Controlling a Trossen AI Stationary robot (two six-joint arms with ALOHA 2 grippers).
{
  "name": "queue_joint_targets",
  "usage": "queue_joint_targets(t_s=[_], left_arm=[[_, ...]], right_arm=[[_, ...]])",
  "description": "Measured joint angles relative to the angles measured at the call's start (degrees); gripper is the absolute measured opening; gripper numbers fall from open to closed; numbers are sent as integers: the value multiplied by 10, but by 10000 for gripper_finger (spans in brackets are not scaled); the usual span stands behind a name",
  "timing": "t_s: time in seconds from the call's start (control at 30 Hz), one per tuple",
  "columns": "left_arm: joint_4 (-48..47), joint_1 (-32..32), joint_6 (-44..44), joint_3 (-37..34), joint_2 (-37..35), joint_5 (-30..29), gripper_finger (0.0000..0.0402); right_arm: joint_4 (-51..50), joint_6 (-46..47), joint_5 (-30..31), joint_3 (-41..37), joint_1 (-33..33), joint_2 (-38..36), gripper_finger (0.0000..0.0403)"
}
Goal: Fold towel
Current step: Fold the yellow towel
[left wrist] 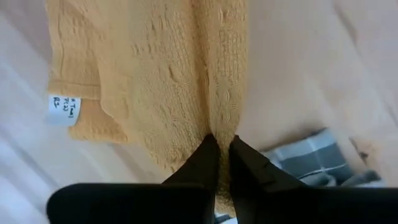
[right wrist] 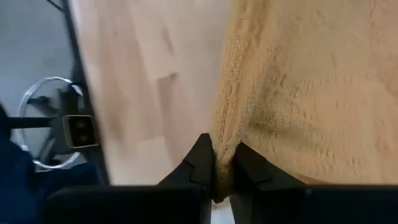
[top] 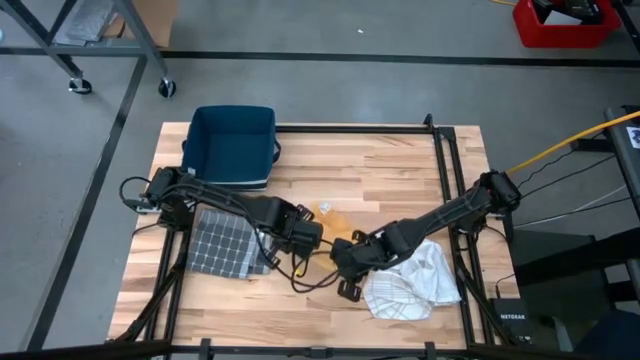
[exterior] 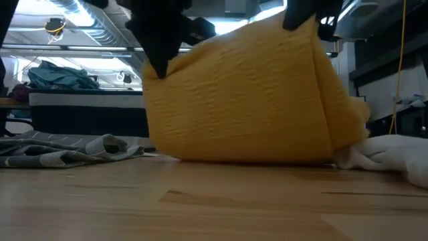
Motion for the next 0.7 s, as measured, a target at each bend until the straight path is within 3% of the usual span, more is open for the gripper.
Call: queue_joint_targets(t_s=[0.23,0.7], left_arm=[[39,-7,22,0,0,2,19],[118,63,31,-1,0,2,19]], right_arm=[[6,5,6,-9,12,0,30],[-96,10,23,-9,-3,0,30]])
